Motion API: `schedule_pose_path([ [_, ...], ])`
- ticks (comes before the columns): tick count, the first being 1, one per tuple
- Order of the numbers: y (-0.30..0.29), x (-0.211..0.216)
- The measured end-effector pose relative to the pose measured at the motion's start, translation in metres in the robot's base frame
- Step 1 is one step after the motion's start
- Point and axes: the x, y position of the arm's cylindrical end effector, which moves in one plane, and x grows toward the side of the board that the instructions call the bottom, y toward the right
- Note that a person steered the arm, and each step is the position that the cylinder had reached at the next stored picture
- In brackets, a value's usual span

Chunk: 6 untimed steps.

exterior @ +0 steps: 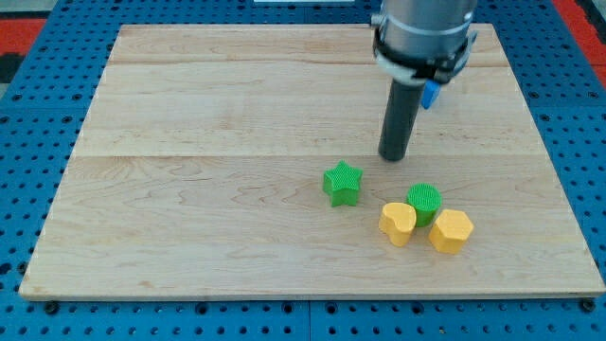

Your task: Push the cube parallel to the red star

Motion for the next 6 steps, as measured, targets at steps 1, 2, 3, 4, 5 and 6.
schedule_pose_path([
  [1, 0.113, -0.024],
  [2, 0.164, -0.122],
  [3, 0.162, -0.225],
  [4, 0.144, -0.234],
  [5, 0.060, -0.221],
  [6, -0.023, -0.188],
])
